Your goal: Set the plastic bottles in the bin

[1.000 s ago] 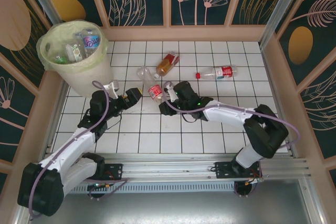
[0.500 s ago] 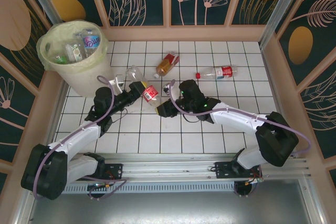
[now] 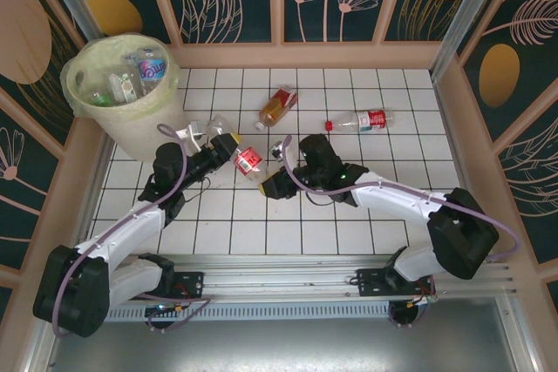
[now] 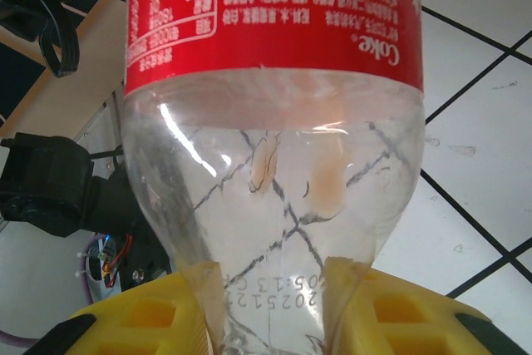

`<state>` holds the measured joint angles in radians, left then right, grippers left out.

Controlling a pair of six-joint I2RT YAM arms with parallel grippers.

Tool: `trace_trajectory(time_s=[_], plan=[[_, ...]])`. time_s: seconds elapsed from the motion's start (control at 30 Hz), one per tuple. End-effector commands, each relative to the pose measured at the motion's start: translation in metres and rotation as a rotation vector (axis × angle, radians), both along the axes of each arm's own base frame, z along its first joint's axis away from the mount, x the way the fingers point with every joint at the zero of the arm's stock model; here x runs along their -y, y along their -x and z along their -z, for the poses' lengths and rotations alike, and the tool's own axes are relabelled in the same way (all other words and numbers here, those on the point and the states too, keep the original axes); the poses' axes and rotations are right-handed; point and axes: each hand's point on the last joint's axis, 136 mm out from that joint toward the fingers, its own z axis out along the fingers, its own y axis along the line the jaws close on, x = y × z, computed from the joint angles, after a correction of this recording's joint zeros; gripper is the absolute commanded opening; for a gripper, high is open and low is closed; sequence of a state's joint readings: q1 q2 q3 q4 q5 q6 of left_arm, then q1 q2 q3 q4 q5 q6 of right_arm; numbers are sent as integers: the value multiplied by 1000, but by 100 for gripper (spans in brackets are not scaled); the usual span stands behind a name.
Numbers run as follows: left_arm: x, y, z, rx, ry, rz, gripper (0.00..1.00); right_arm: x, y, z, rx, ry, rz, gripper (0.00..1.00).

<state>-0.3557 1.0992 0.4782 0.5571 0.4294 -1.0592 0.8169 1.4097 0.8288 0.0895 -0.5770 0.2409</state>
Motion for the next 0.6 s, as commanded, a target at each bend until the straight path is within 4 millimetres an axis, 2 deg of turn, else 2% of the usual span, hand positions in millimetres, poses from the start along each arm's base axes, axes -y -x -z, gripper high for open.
trace_trajectory(time_s=[0.0,0.1,0.17,0.27,0.37,0.57], plan=[[1,-3,-12,34,0,-4,63,4,6,-5,30,-10,-29,32],[2,-3,-18,46,1,0,57,5,5,-7,40,-14,-21,35],[2,-3,-21,50,-9,-1,56,5,4,-9,46,-18,-16,41],[1,-6,-26,56,-55,-4,56,8,3,-13,52,-30,-4,61],[-4,-12,-36,71,-133,-32,56,15,3,-20,69,-47,14,76],[-5,-27,-69,127,-268,-37,57,37,0,-48,145,-111,88,84]])
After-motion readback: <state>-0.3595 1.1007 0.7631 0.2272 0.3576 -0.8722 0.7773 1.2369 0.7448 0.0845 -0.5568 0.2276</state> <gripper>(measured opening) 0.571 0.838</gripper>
